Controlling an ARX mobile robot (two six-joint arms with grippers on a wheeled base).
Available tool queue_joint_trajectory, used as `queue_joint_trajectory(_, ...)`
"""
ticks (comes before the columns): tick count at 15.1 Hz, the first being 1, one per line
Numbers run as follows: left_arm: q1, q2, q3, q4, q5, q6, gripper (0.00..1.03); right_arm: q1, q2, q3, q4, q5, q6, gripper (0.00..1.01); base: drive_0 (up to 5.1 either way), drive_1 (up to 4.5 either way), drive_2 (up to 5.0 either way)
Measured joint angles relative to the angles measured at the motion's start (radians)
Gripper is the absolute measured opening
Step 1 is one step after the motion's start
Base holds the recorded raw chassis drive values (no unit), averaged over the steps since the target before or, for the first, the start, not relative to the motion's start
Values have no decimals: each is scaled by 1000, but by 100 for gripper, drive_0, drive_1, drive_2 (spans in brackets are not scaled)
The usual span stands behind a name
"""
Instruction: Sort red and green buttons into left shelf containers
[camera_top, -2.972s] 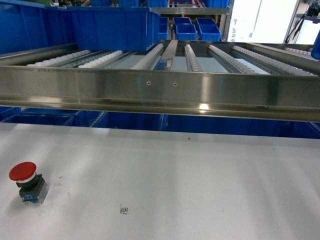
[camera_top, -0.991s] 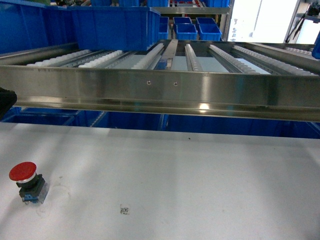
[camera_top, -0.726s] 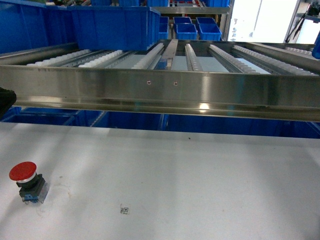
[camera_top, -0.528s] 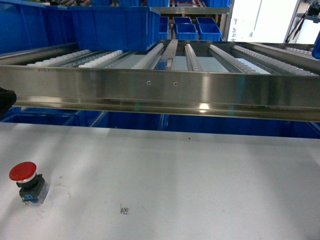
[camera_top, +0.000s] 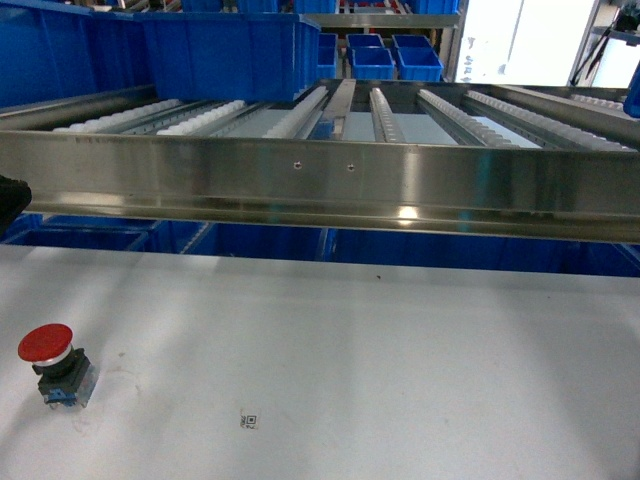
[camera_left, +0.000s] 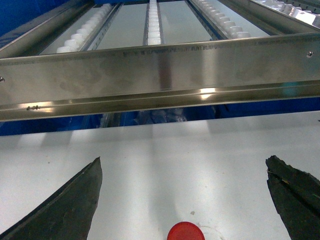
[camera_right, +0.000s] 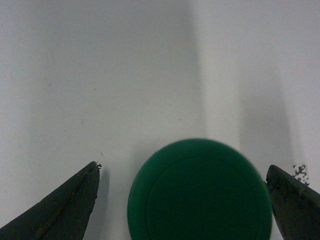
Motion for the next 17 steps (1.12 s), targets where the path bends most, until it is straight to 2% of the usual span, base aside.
queue_joint_trajectory(1,0,0,0,0,0,0,98,-1,2,-3,35,2,-2,98,0,0,0)
queue_joint_trajectory(2,0,0,0,0,0,0,98,-1,12,-3,58,3,-5,90,0,0,0)
queue_joint_trajectory(7,0,0,0,0,0,0,98,-1,41,-5,88,-21,0,39,0,0,0)
queue_joint_trajectory(8,0,0,0,0,0,0,98,-1,47,-5,103,-25,1,35,0,0,0)
queue_joint_trajectory(10,0,0,0,0,0,0,98,-1,54,-19,138,-44,2,35,0,0,0)
queue_joint_trajectory(13,0,0,0,-1,0,0,98,20,-10,-114,225,-42,-3,35,0,0,0)
queue_joint_trajectory(16,0,0,0,0,0,0,98,49,-272,-241,266,-56,-12,35,0,0,0)
queue_joint_trajectory(17,0,0,0,0,0,0,98,48,-411,-297,204,-68,-17,35,0,0,0)
